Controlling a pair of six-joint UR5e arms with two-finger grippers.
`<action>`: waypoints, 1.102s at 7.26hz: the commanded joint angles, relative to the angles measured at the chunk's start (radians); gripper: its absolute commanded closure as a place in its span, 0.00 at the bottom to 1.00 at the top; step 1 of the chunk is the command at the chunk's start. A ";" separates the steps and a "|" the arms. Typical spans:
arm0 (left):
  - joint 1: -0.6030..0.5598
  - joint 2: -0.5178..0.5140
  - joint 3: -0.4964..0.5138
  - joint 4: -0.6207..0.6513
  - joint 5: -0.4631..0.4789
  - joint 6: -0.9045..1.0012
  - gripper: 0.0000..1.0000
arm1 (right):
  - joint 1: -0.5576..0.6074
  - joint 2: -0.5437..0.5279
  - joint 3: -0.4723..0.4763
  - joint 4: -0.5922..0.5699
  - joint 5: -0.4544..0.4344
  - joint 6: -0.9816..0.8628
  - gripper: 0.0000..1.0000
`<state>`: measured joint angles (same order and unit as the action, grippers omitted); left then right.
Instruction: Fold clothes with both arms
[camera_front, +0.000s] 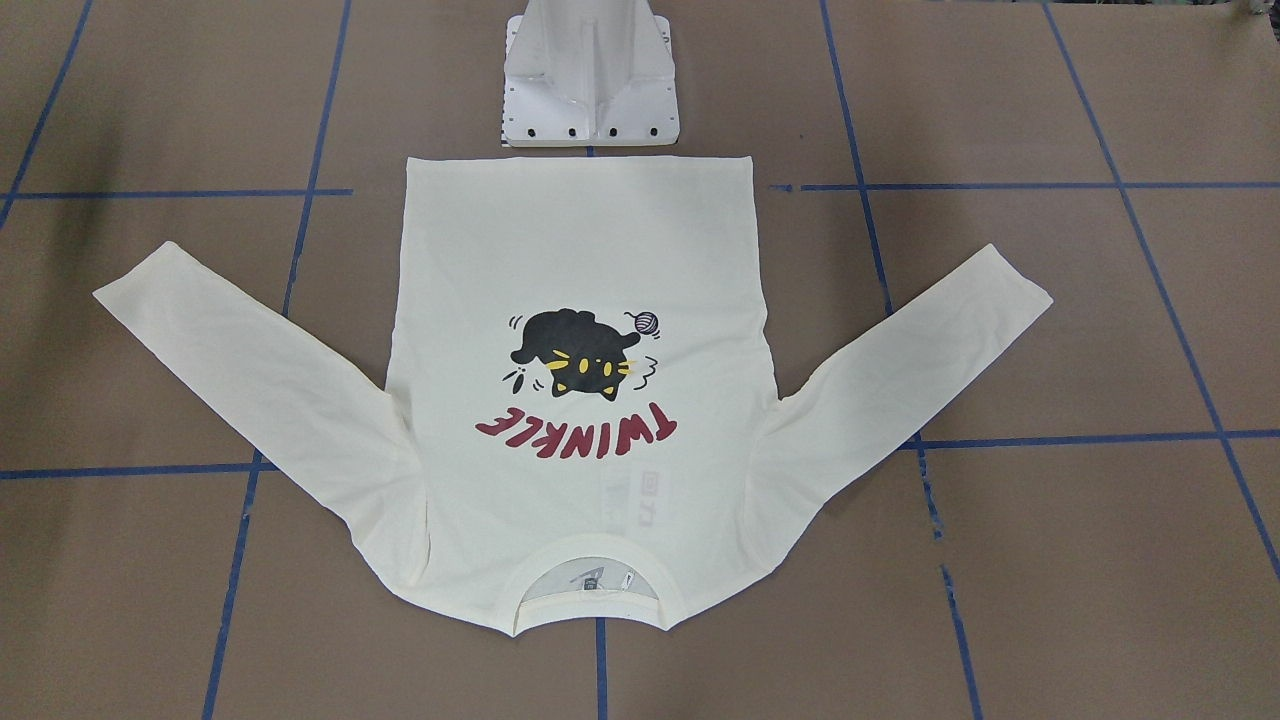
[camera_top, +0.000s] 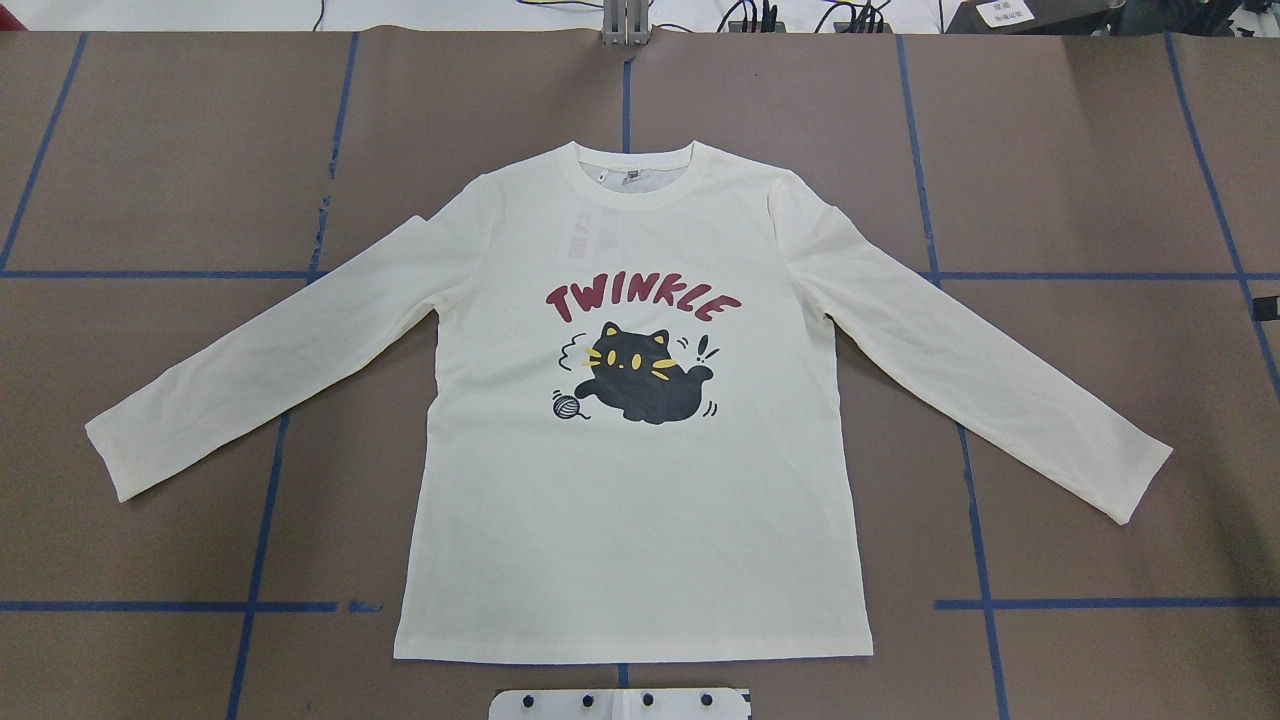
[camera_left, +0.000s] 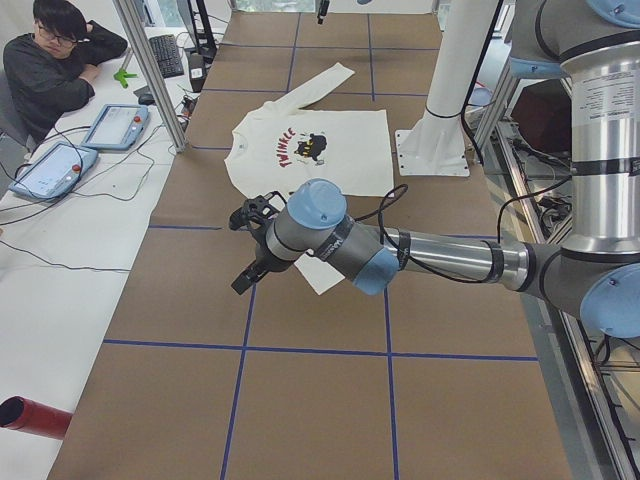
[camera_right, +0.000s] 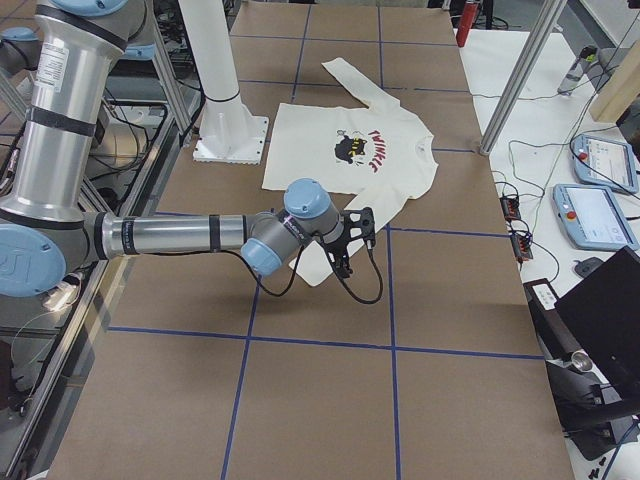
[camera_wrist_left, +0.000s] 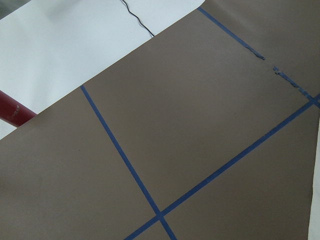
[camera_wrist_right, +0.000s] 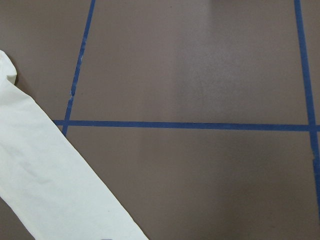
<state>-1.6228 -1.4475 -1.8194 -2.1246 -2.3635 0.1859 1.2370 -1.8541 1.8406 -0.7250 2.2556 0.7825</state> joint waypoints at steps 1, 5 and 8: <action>0.000 0.001 -0.011 0.000 -0.008 0.001 0.01 | -0.207 -0.042 -0.032 0.142 -0.214 0.181 0.35; 0.000 0.002 -0.005 0.000 -0.051 0.006 0.01 | -0.410 -0.047 -0.154 0.281 -0.364 0.250 0.31; 0.000 0.010 -0.003 0.000 -0.051 0.007 0.01 | -0.461 -0.069 -0.238 0.420 -0.367 0.271 0.41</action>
<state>-1.6229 -1.4399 -1.8227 -2.1246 -2.4143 0.1930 0.7994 -1.9131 1.6178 -0.3309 1.8927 1.0426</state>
